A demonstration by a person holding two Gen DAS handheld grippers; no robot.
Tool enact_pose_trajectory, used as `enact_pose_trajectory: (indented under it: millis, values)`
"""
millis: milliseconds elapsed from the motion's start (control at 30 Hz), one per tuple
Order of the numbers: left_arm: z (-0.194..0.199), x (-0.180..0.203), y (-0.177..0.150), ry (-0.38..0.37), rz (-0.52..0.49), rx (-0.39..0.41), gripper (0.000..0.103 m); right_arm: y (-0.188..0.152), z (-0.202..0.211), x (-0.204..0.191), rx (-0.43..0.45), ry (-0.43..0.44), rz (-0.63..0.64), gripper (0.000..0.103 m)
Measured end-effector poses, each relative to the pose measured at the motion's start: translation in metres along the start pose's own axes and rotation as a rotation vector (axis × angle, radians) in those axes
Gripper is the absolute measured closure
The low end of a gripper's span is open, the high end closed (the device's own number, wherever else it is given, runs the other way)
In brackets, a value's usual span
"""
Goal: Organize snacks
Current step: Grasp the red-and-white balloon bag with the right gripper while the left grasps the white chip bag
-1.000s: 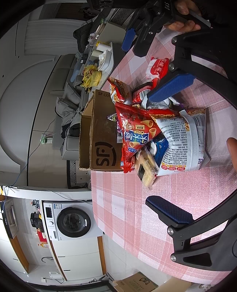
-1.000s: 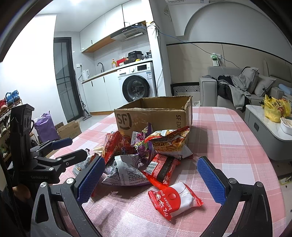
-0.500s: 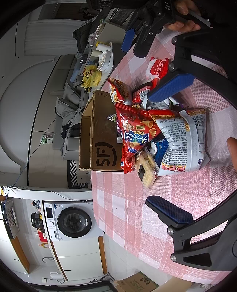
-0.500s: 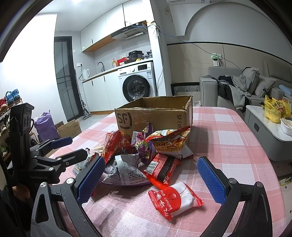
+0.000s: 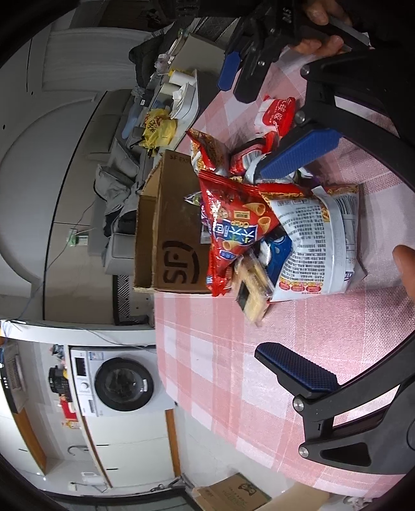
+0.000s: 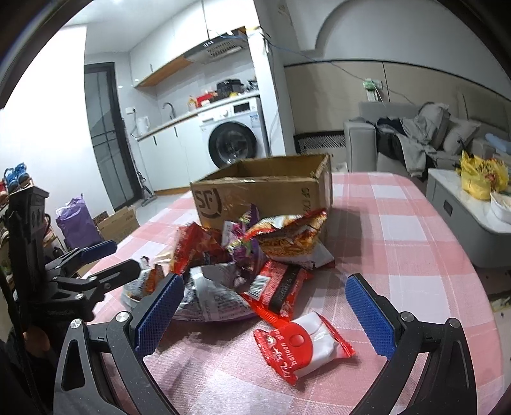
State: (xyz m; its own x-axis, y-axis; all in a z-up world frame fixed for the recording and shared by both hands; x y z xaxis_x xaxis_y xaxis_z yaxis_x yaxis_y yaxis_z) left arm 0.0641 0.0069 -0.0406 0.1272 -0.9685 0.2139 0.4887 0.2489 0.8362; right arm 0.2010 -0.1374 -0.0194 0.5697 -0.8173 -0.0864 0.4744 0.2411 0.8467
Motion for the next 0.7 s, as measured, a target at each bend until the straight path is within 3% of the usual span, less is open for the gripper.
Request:
enact_pose_trajectory:
  millis: [333, 567, 700]
  values:
    - [-0.005, -0.001, -0.007, -0.026, -0.014, -0.099, 0.001, -0.001, -0.007, 0.016, -0.106, -0.018, -0.027, 0.000]
    - [-0.014, -0.006, -0.017, -0.024, 0.006, -0.172, 0.001, -0.019, -0.017, 0.020, -0.233, -0.039, 0.013, 0.000]
    - [-0.022, -0.004, -0.024, -0.045, 0.011, -0.224, 0.001, -0.033, -0.027, 0.018, -0.305, -0.006, 0.041, 0.000]
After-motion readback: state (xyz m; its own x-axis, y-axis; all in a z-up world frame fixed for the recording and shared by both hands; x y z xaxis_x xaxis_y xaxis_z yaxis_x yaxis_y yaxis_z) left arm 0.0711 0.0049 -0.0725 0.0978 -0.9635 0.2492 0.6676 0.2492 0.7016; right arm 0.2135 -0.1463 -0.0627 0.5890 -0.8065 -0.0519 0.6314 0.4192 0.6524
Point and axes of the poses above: each gripper's, at about its wrist camera, not at the fingertips, and z roughly against the way its jaws point, x to its right, y to its top, the point moved 7 cm from there along -z, roughly the way its jaws point, and after that the axes turned 8 degrees about z, right-handed, at the moved point
